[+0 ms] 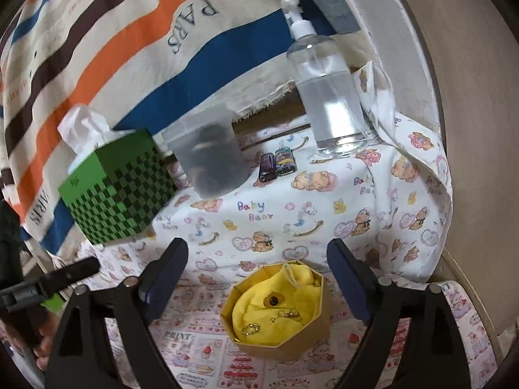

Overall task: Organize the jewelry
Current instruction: 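Move the left tool back over the large silver bangle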

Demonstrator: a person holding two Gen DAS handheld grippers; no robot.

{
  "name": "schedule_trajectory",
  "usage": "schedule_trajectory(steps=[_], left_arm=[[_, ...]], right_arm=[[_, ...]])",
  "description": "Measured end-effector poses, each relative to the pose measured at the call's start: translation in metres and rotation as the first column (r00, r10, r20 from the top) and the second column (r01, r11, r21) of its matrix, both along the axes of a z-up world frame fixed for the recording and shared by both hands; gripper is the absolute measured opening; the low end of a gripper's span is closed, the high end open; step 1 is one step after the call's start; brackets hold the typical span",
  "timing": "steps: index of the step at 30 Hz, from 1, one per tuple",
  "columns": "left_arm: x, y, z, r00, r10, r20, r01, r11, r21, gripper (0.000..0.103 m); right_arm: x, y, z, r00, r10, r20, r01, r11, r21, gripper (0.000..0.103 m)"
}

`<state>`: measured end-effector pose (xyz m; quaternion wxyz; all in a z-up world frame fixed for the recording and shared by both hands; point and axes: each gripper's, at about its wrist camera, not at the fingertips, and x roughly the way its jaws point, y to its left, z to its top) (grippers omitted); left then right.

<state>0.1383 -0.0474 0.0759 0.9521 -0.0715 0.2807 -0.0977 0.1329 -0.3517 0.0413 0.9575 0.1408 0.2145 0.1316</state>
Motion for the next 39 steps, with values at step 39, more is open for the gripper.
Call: schedule_trajectory(steps=[39], left_arm=[[-0.017,0.017,-0.027,0.978,0.204,0.031,-0.203,0.922,0.329,0.103]], right_arm=[[-0.006,0.039,-0.009,0.996,-0.050,0.070,0.067,0.961,-0.269,0.103]])
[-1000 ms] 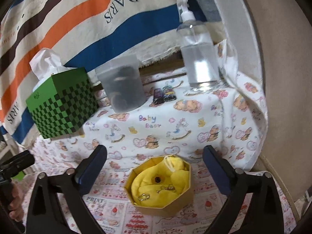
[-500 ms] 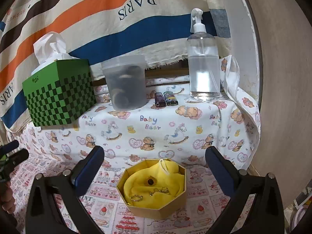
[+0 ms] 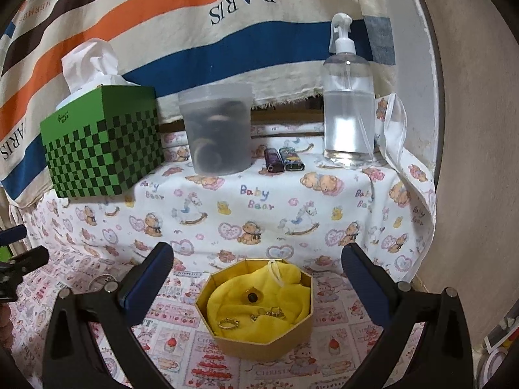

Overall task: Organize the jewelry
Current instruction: 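Move the left tool back over the large silver bangle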

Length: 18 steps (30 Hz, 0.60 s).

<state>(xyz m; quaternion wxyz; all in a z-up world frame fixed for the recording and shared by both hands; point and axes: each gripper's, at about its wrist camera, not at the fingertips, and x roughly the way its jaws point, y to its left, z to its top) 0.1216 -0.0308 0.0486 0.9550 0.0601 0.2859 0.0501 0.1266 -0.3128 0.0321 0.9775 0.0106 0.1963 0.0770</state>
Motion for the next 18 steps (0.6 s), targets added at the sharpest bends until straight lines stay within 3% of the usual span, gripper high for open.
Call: schedule_trajectory(steps=[3,5,7,9,10,13,18], left_arm=[[0.021,0.003,-0.010,0.993,0.049,-0.108,-0.044,0.998,0.047,0.103],[0.034,0.015,-0.019,0.977,0.062,-0.206,-0.068,0.997,-0.023,0.103],[0.044,0.033,-0.027,0.955,0.062,-0.288,-0.107,0.984,-0.143,0.102],[0.049,0.045,-0.031,0.946,0.042,-0.320,-0.124,0.963,-0.240,0.094],[0.052,0.048,-0.032,0.942,0.034,-0.334,-0.128,0.956,-0.263,0.085],[0.062,0.047,-0.038,0.922,0.048,-0.385,-0.147,0.962,-0.232,0.067],[0.079,0.021,-0.050,0.896,-0.025,-0.443,-0.062,0.981,-0.182,0.069]], right_arm=[[0.003,0.000,-0.003,1.000,-0.002,-0.023,0.002,1.000,0.006,0.103],[0.007,-0.001,-0.006,0.999,-0.001,-0.051,0.001,1.000,0.016,0.103],[0.010,-0.002,-0.009,0.998,-0.004,-0.066,0.005,1.000,0.018,0.103],[0.011,-0.001,-0.010,0.997,-0.006,-0.071,0.007,1.000,0.013,0.103],[0.011,-0.001,-0.010,0.998,-0.008,-0.070,0.008,1.000,0.009,0.103],[0.011,-0.003,-0.010,0.997,-0.017,-0.069,0.017,1.000,0.006,0.103],[0.016,-0.006,-0.012,0.995,-0.019,-0.095,0.021,1.000,0.020,0.103]])
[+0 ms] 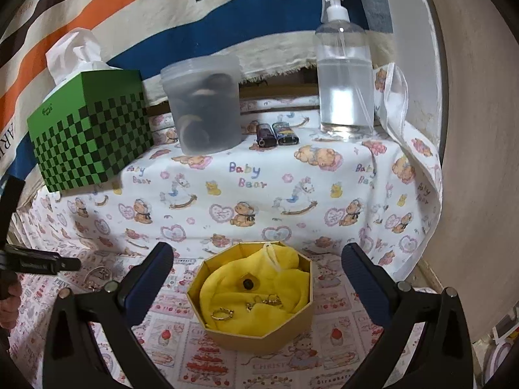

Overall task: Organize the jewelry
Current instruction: 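Move the left tool back over the large silver bangle, then close the left tool on the large silver bangle and lift it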

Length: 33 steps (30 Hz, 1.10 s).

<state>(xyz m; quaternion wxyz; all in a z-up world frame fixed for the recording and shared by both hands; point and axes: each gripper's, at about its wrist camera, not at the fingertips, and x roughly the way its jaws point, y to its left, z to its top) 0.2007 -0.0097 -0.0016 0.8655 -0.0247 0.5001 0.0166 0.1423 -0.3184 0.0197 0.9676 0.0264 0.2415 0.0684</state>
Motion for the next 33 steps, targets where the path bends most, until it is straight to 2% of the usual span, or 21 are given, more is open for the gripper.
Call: schedule_trajectory(steps=[1,2,3,5,8,10,13,15,17,24,33], left_arm=[[0.004,-0.005,-0.003,1.000,-0.017,-0.017,0.017,1.000,0.007,0.075],[0.008,-0.009,-0.007,0.999,-0.023,-0.027,0.024,1.000,0.017,0.085],[0.011,-0.012,-0.009,0.999,-0.022,-0.029,0.023,0.999,0.036,0.088],[0.014,-0.017,-0.014,0.999,-0.032,-0.028,0.034,0.998,0.061,0.088],[0.019,-0.027,-0.024,0.996,-0.063,-0.067,0.069,0.994,0.084,0.088],[0.022,-0.030,-0.031,0.995,-0.052,-0.089,0.063,0.991,0.116,0.088],[0.028,-0.031,-0.041,0.992,-0.034,-0.118,0.048,0.992,0.120,0.088],[0.035,-0.030,-0.044,0.993,-0.026,-0.112,0.034,0.997,0.071,0.081],[0.036,-0.030,-0.043,0.994,-0.029,-0.101,0.035,0.998,0.058,0.066],[0.039,-0.023,-0.037,0.996,-0.022,-0.088,0.025,0.999,0.035,0.066],[-0.013,0.014,0.005,1.000,0.018,0.017,-0.017,0.999,-0.036,0.066]], right_arm=[[0.000,0.000,0.000,1.000,-0.004,-0.001,0.004,1.000,-0.004,0.103],[0.001,0.000,0.000,1.000,-0.006,-0.002,0.006,1.000,-0.005,0.103],[0.001,-0.001,0.000,1.000,-0.007,-0.002,0.007,1.000,-0.004,0.103],[0.001,-0.002,0.001,1.000,-0.010,-0.003,0.010,1.000,0.003,0.103],[0.001,-0.003,0.001,1.000,-0.015,-0.004,0.015,1.000,0.004,0.103],[0.001,-0.004,0.001,1.000,-0.022,-0.005,0.022,1.000,0.009,0.103],[0.002,-0.007,0.001,1.000,-0.027,-0.012,0.028,0.999,0.029,0.103],[0.003,-0.008,0.001,0.999,-0.031,-0.016,0.031,0.999,0.031,0.103],[0.003,-0.008,0.001,0.999,-0.038,-0.015,0.039,0.999,0.031,0.103],[0.005,-0.009,-0.002,0.998,-0.055,-0.028,0.056,0.998,0.028,0.103],[0.004,-0.007,-0.001,0.998,-0.050,-0.026,0.050,0.998,0.024,0.103]])
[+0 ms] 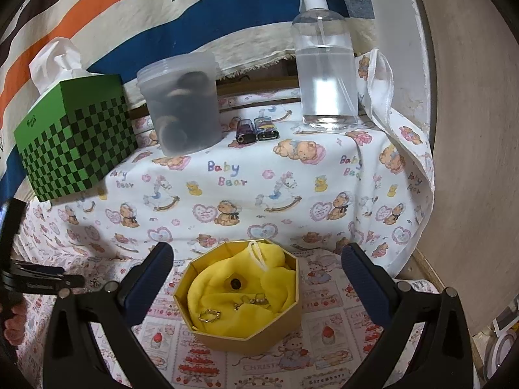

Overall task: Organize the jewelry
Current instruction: 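Close the left tool on the large silver bangle and lift it, then grasp a silver earring with the right tool while the left tool holds the bangle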

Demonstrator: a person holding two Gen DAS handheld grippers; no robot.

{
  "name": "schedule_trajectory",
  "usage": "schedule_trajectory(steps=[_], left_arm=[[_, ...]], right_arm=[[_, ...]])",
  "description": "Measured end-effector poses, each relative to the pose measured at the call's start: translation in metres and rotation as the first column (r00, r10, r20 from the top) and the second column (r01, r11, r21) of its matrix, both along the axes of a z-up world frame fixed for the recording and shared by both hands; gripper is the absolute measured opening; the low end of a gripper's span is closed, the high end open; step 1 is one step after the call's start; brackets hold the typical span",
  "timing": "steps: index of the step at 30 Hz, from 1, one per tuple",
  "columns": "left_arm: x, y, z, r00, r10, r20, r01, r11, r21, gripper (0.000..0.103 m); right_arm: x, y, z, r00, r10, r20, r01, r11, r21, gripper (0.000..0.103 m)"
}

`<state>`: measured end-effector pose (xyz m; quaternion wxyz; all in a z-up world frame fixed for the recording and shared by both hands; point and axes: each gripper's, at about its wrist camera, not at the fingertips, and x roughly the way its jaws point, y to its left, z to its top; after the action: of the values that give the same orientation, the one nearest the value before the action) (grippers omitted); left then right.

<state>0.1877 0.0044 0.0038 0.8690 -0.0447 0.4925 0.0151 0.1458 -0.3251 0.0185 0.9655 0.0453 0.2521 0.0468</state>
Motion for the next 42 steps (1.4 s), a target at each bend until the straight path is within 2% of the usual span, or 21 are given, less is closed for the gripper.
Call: schedule_trajectory(steps=[5,11,14,17,20,22,25,29,30,32,35,37,41,42], left_arm=[[-0.032,0.024,0.017,0.997,0.015,0.075,-0.012,0.999,-0.040,0.066],[-0.054,0.056,0.016,0.986,0.058,0.158,-0.049,0.997,-0.059,0.066],[-0.051,0.057,0.002,0.981,0.077,0.176,-0.069,0.996,-0.054,0.066],[-0.051,0.059,-0.003,0.977,0.097,0.188,-0.092,0.995,-0.033,0.066],[-0.053,0.069,-0.003,0.973,0.118,0.198,-0.105,0.992,-0.076,0.066],[-0.056,0.080,-0.002,0.964,0.156,0.214,-0.137,0.985,-0.101,0.066],[-0.059,0.095,-0.001,0.951,0.206,0.229,-0.180,0.975,-0.129,0.066],[-0.059,0.108,-0.005,0.945,0.247,0.215,-0.215,0.963,-0.162,0.066],[-0.059,0.109,-0.006,0.945,0.249,0.211,-0.216,0.962,-0.167,0.066],[-0.059,0.111,-0.007,0.943,0.258,0.210,-0.226,0.960,-0.166,0.066],[-0.057,0.114,-0.010,0.943,0.265,0.202,-0.233,0.958,-0.167,0.066],[-0.057,0.116,-0.010,0.941,0.276,0.195,-0.243,0.953,-0.181,0.066],[-0.058,0.118,-0.009,0.940,0.282,0.195,-0.245,0.950,-0.192,0.066],[-0.059,0.118,-0.009,0.940,0.280,0.196,-0.243,0.951,-0.191,0.066]], right_arm=[[-0.004,0.009,0.004,0.999,0.047,0.009,-0.047,0.999,0.002,0.103],[-0.018,0.038,0.008,0.986,0.161,0.037,-0.161,0.987,-0.024,0.103],[-0.015,0.063,0.004,0.973,0.228,-0.027,-0.229,0.973,-0.031,0.103],[-0.009,0.092,-0.001,0.938,0.324,-0.123,-0.325,0.946,0.015,0.103],[0.002,0.125,-0.010,0.877,0.415,-0.240,-0.400,0.910,0.111,0.103],[0.009,0.145,-0.016,0.845,0.456,-0.280,-0.427,0.890,0.161,0.102],[0.017,0.175,-0.023,0.824,0.467,-0.320,-0.433,0.884,0.177,0.088],[0.032,0.201,-0.036,0.794,0.466,-0.390,-0.416,0.885,0.210,0.067],[0.036,0.205,-0.040,0.787,0.464,-0.407,-0.409,0.886,0.220,0.064],[0.045,0.216,-0.050,0.779,0.441,-0.447,-0.383,0.898,0.217,0.055],[0.052,0.222,-0.061,0.762,0.427,-0.486,-0.368,0.904,0.217,0.042],[0.055,0.225,-0.067,0.756,0.422,-0.501,-0.363,0.907,0.216,0.039],[0.059,0.227,-0.078,0.739,0.418,-0.529,-0.364,0.908,0.208,0.021],[0.059,0.226,-0.079,0.748,0.411,-0.521,-0.361,0.911,0.201,0.018]])
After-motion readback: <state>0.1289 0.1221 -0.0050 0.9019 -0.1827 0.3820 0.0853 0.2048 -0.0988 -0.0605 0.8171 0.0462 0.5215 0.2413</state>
